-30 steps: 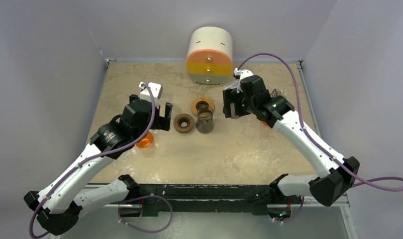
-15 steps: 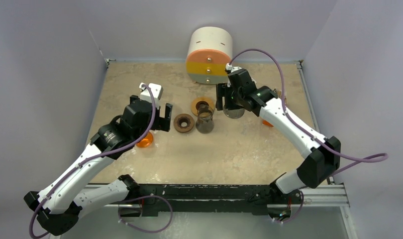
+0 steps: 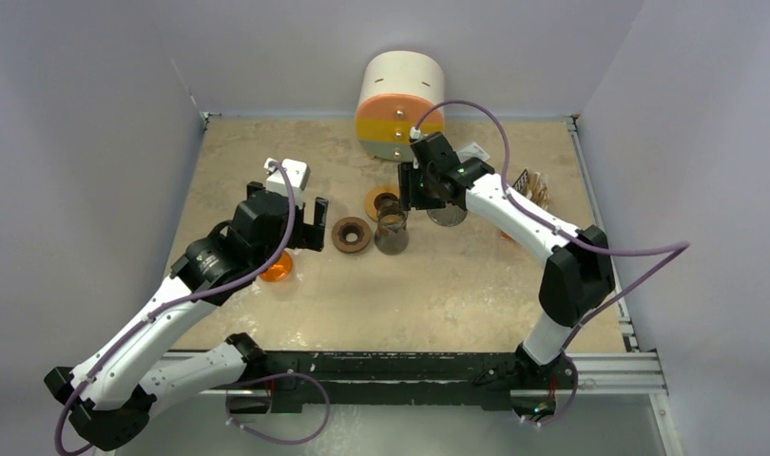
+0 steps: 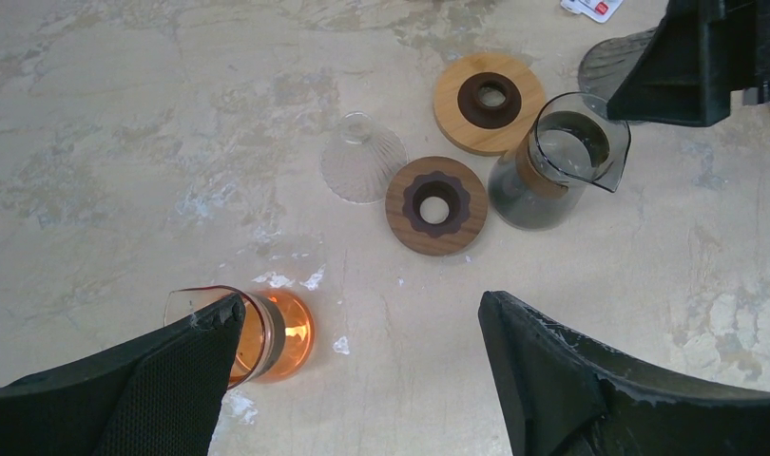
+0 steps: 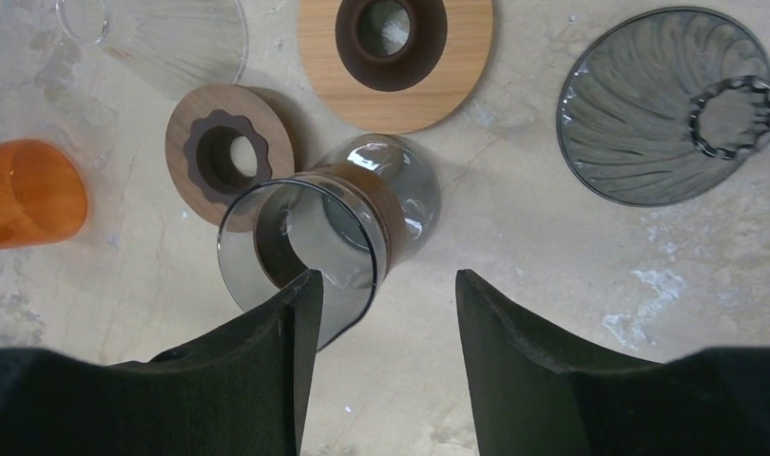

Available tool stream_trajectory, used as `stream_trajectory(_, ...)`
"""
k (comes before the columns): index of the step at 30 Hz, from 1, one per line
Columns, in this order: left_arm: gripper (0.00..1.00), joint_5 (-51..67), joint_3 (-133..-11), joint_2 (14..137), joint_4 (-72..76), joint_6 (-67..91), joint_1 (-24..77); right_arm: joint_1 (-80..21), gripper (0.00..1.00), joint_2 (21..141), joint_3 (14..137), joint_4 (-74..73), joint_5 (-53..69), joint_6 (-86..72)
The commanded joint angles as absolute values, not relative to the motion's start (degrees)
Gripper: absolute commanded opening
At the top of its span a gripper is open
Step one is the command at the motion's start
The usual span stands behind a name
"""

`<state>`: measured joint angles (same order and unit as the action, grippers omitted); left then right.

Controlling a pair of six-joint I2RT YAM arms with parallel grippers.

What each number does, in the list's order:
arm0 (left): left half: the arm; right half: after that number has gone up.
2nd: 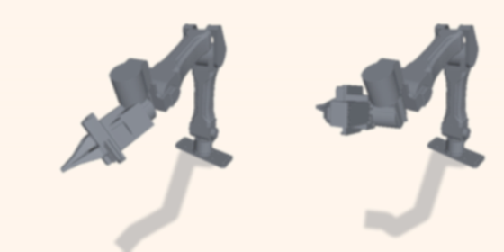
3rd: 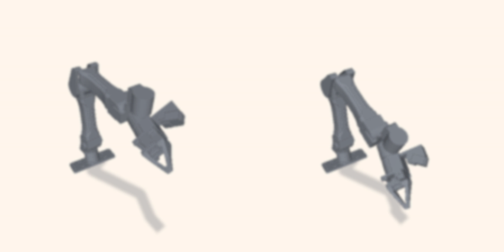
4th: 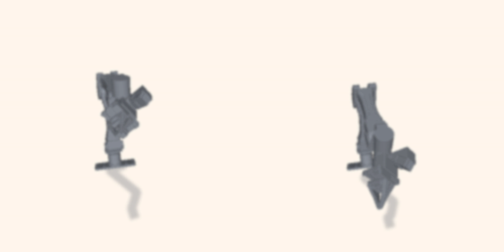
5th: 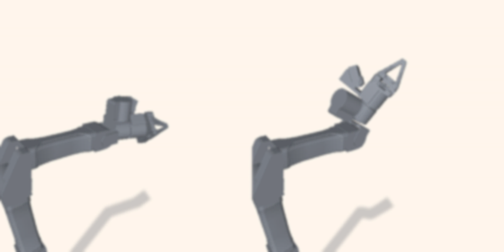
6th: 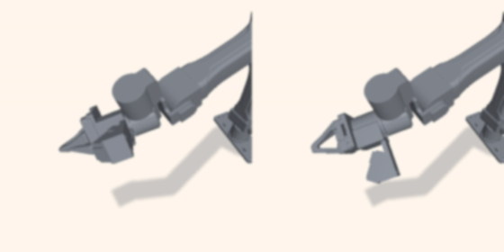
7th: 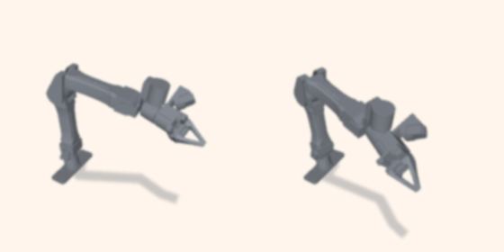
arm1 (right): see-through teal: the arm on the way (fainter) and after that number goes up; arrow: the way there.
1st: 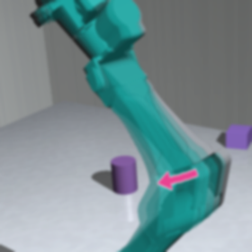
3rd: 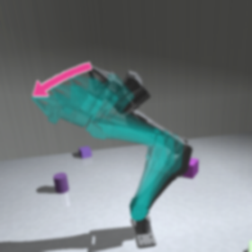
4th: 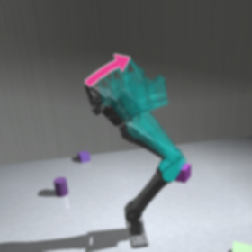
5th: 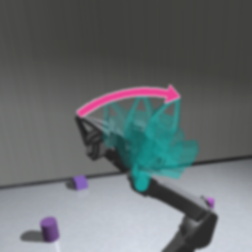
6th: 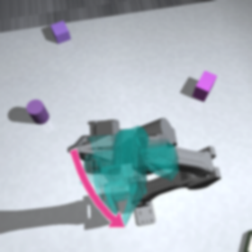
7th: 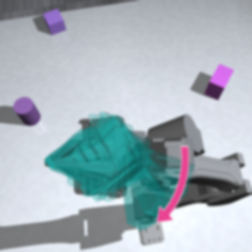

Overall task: Place the coffee filter in the dripper
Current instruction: Pick up the coffee server from the center of the board.

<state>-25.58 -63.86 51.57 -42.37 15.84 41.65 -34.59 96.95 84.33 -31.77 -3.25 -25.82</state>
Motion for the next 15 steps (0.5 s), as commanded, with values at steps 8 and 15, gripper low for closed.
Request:
stream_trajectory(8,0.92,-26.34,-63.64,50.28,-40.62,14.86,41.4,-35.99,0.42,100.64,88.45,-31.09,-2.97,-26.67)
stream_trajectory(15,0.92,-26.37,-63.72,50.02,-40.53,14.6,41.4,-36.68,0.26,102.02,89.9,-32.91,-5.55,-25.72)
